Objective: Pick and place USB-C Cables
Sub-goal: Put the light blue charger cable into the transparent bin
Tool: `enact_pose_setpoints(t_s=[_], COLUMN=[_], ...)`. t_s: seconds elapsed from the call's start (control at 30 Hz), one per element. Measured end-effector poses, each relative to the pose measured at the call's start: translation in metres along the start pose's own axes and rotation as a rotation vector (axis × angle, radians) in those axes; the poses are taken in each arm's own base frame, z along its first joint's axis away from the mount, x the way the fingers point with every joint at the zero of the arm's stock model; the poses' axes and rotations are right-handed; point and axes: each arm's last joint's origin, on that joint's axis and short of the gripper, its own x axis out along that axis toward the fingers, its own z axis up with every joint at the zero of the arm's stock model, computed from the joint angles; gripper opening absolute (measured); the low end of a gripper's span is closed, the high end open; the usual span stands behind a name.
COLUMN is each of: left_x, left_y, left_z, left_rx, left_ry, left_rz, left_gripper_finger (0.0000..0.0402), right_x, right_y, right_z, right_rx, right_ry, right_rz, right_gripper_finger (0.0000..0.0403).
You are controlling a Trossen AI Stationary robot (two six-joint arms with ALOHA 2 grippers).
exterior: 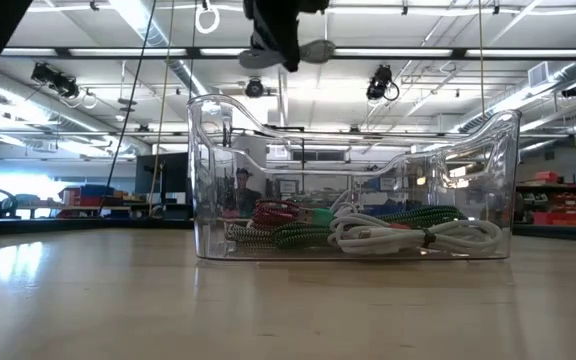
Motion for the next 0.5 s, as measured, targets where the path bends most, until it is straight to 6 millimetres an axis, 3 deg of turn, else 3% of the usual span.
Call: enact_pose_setpoints(t_s=[0.27,0.5], left_x=[0.012,0.035], left_y=[-0.041,-0.058], left_z=[0.011,0.019], left_rx=[0.071,0.071], left_ry=[-0.122,-0.154], left_rz=[-0.055,-0.081], left_gripper_finger=[0.0042,0.0042], right_x=[0.0,0.0], right_y=[-0.001,-0.001], right_z=[0.002,0.005], right_rx=[0.048,0.078], right_ry=[-0.02,-0.054], right_rz=[-0.012,-0.016], right_gripper_finger=[0.0103,0.0103])
